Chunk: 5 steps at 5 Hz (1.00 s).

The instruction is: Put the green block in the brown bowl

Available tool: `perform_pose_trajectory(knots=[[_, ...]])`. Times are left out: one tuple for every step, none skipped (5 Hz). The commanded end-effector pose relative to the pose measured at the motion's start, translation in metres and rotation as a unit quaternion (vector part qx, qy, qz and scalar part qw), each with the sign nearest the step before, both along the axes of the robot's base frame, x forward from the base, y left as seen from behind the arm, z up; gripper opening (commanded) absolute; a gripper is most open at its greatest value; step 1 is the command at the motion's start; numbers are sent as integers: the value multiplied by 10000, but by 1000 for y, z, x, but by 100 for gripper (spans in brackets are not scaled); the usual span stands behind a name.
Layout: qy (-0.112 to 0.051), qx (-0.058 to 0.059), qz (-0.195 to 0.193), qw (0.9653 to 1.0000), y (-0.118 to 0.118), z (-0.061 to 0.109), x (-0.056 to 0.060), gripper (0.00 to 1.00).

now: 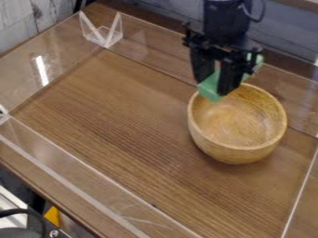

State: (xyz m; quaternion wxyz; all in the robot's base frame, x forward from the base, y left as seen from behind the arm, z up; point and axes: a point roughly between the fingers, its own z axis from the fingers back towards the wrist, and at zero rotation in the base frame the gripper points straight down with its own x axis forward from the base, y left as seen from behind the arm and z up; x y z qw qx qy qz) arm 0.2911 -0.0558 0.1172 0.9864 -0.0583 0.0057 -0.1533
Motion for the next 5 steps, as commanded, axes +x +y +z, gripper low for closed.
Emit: perform_pose_trajectory(knots=[[-273, -69, -412, 9988, -5, 10, 15, 0], [-301, -85, -693, 9971, -8, 6, 21, 0], [-334, -92, -762, 9965, -17, 11, 26, 0], [-326, -83, -809, 9962, -28, 12, 27, 0], [-329, -50, -943, 9950, -35, 6, 27, 0]])
